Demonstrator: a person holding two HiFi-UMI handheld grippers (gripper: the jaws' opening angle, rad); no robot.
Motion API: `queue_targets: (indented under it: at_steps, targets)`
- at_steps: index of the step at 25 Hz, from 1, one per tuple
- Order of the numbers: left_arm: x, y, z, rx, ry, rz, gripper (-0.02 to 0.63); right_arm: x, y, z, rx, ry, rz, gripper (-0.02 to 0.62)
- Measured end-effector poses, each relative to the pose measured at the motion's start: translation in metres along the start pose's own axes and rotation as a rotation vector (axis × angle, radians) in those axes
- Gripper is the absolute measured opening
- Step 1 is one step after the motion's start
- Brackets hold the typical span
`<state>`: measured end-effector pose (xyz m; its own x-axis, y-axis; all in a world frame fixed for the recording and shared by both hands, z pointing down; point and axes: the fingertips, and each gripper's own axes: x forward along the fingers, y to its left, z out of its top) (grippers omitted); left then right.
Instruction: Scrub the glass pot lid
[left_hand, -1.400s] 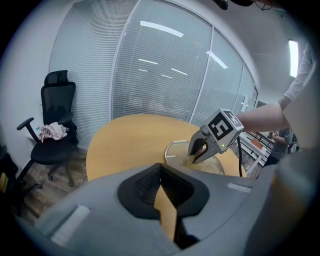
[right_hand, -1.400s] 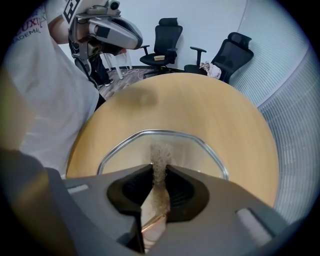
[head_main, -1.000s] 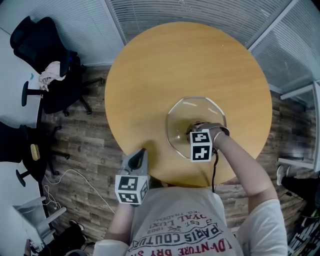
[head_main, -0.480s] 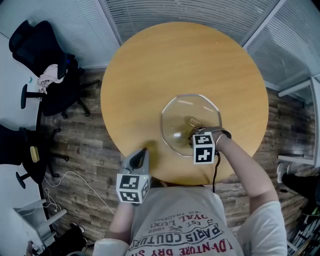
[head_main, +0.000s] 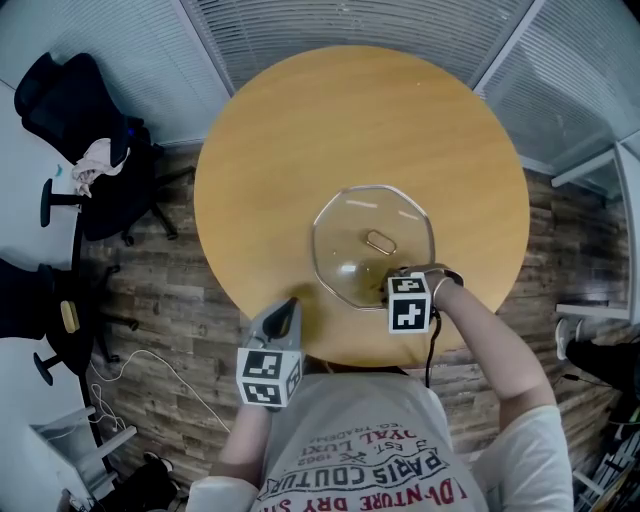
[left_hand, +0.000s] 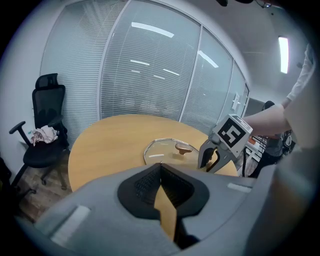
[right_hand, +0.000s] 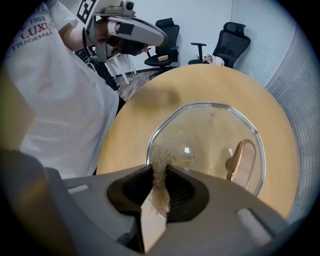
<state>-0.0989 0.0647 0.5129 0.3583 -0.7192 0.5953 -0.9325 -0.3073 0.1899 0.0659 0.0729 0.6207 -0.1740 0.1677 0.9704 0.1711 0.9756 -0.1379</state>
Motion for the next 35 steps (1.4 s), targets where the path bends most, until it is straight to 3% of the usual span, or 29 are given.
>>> queue_targets:
  at_steps: [9, 16, 23, 32, 35]
  targets:
    - [0.003, 0.01, 0.01, 0.023, 0.002, -0.008, 0.006, -0.04, -0.022, 0.019, 0.143, -0.129, -0.003, 0.075]
    - [0.008, 0.03, 0.025, 0.031, 0.009, -0.007, 0.006, -0.084, -0.09, 0.037, 0.245, -0.229, -0.15, 0.075]
    - [0.017, 0.06, 0.042, 0.037, 0.014, -0.014, 0.008, -0.085, -0.177, 0.018, 0.477, -0.122, -0.391, 0.075]
    - [0.035, 0.095, 0.052, 0.037, 0.056, -0.046, 0.006, -0.063, -0.227, -0.031, 0.854, -0.018, -0.424, 0.075]
    - [0.043, 0.105, 0.056, 0.045, 0.065, -0.057, 0.008, -0.058, -0.241, -0.035, 0.907, -0.018, -0.414, 0.075]
